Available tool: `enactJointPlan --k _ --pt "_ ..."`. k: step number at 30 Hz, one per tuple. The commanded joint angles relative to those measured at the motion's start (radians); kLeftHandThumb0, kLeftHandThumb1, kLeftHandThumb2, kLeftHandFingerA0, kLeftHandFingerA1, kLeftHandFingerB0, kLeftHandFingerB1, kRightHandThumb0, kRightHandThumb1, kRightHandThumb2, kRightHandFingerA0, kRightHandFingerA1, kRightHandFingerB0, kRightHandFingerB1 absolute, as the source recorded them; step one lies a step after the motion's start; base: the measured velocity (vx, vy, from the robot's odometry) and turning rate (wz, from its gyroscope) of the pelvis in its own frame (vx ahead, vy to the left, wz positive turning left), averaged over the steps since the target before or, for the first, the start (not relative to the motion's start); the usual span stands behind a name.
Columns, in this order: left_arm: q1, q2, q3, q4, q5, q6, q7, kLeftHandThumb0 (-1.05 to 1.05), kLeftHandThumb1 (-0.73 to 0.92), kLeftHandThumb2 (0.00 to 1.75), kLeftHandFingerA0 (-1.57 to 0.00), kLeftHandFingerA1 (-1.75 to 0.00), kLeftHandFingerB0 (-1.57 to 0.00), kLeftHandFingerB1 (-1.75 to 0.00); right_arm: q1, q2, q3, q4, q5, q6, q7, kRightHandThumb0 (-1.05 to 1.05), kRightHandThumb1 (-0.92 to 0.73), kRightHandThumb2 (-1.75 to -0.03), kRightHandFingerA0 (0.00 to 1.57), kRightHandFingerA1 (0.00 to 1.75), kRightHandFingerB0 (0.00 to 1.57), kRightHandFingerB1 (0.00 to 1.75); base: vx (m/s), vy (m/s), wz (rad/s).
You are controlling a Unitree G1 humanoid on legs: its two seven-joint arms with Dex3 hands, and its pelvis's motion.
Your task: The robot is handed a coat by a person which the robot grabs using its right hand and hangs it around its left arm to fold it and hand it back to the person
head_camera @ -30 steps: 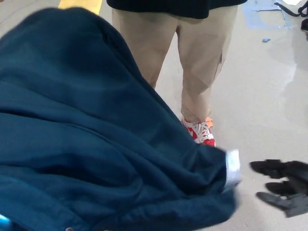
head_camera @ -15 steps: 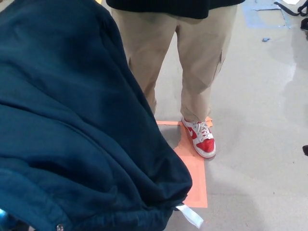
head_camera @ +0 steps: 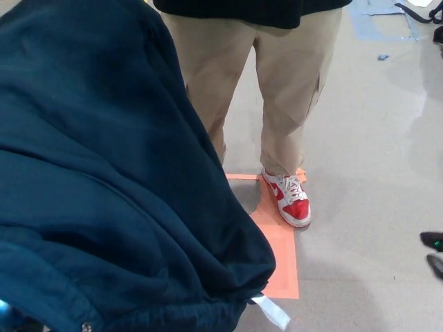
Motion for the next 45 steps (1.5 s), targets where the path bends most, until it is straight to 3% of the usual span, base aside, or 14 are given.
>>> enactJointPlan --k 1,3,4,7,8,10,11,14,23,33,34,42,43,45 --pt "0.038 -0.007 0.006 -0.102 -0.053 -0.058 -0.082 -0.83 0.72 0.83 -0.11 -0.3 -0.06 -0.21 0.043 0.187 -0.031 0.305 -0.072 -0.135 -0.45 -0.59 -0.78 -0.66 0.1 0.27 0.08 0.21 0.0 0.0 0.0" --pt "0.044 -0.01 0.006 -0.141 -0.063 -0.03 -0.1 -0.84 0.72 0.83 -0.1 -0.28 -0.06 -0.21 0.05 0.214 -0.036 0.378 -0.07 -0.145 -0.488 -0.34 -0.53 -1.05 0.0 0.47 0.0 0.47 0.0 0.0 0.0" --pt "0.047 -0.009 0.009 -0.153 -0.068 -0.022 -0.106 -0.84 0.71 0.83 -0.1 -0.28 -0.06 -0.2 0.046 0.22 -0.024 0.398 -0.084 -0.138 -0.505 -0.69 -0.67 -0.84 0.18 0.39 0.12 0.36 0.0 0.0 0.0" --pt "0.061 -0.011 0.009 -0.195 -0.075 -0.007 -0.121 -0.77 0.86 0.66 -0.1 -0.26 -0.05 -0.24 0.036 0.207 0.084 0.436 -0.2 -0.111 -0.597 -0.71 -0.68 -0.9 0.25 0.43 0.09 0.37 0.0 0.0 0.0" --pt "0.062 -0.012 0.009 -0.197 -0.074 -0.012 -0.121 -0.86 0.73 1.04 -0.09 -0.29 -0.08 -0.19 0.037 0.204 0.095 0.442 -0.209 -0.113 -0.606 -0.72 -0.69 -0.9 0.21 0.42 0.09 0.37 0.0 0.0 0.0" --pt "0.063 -0.019 0.006 -0.21 -0.071 0.003 -0.118 -0.88 0.73 1.05 -0.09 -0.28 -0.09 -0.19 0.045 0.193 0.133 0.456 -0.24 -0.115 -0.619 -0.7 -0.82 -0.65 0.17 0.29 0.1 0.24 0.0 0.0 0.0" --pt "0.066 -0.023 0.006 -0.219 -0.072 0.014 -0.116 -0.78 0.86 0.66 -0.09 -0.26 -0.05 -0.24 0.048 0.187 0.152 0.464 -0.254 -0.113 -0.614 -0.73 -0.66 -0.99 0.06 0.42 0.01 0.3 0.0 0.0 0.0" --pt "0.081 -0.025 0.009 -0.241 -0.074 0.02 -0.121 -0.88 0.73 1.05 -0.1 -0.3 -0.09 -0.21 0.046 0.179 0.17 0.485 -0.247 -0.095 -0.54 -0.8 -0.68 -0.96 0.08 0.28 0.08 0.2 0.0 0.0 0.0" --pt "0.109 -0.02 -0.001 -0.298 -0.074 0.045 -0.126 -0.88 0.74 1.06 -0.08 -0.28 -0.08 -0.18 0.026 0.171 0.206 0.531 -0.249 -0.111 -0.496 -0.83 -0.71 -0.99 0.06 0.2 0.06 0.15 0.0 0.0 0.0" --pt "0.125 -0.014 -0.019 -0.317 -0.077 0.061 -0.12 -0.88 0.74 1.06 -0.09 -0.28 -0.09 -0.2 0.025 0.171 0.189 0.544 -0.261 -0.118 -0.469 -0.8 -0.71 -0.99 0.05 0.2 0.05 0.17 0.0 0.0 0.0" --pt "0.125 -0.017 -0.015 -0.315 -0.084 0.057 -0.118 -0.78 0.87 0.66 -0.09 -0.26 -0.05 -0.24 0.024 0.169 0.192 0.544 -0.268 -0.124 -0.467 -0.81 -0.71 -1.0 0.04 0.19 0.04 0.16 0.0 0.0 0.0" --pt "0.131 -0.017 -0.016 -0.307 -0.095 0.033 -0.118 -0.78 0.87 0.66 -0.1 -0.27 -0.05 -0.24 0.02 0.171 0.179 0.55 -0.286 -0.119 -0.459 -0.79 -0.72 -1.01 0.02 0.18 0.02 0.16 0.0 0.0 0.0" --pt "0.133 -0.017 -0.014 -0.307 -0.097 0.035 -0.117 -0.83 0.72 0.84 -0.1 -0.3 -0.05 -0.2 0.02 0.171 0.178 0.549 -0.288 -0.12 -0.46 -0.79 -0.72 -1.0 0.04 0.19 0.03 0.16 0.0 0.0 0.0" --pt "0.139 -0.018 -0.013 -0.307 -0.1 0.027 -0.117 -0.77 0.86 0.66 -0.11 -0.27 -0.05 -0.24 0.02 0.17 0.173 0.55 -0.288 -0.122 -0.457 -0.79 -0.72 -1.0 0.03 0.19 0.03 0.16 0.0 0.0 0.0"
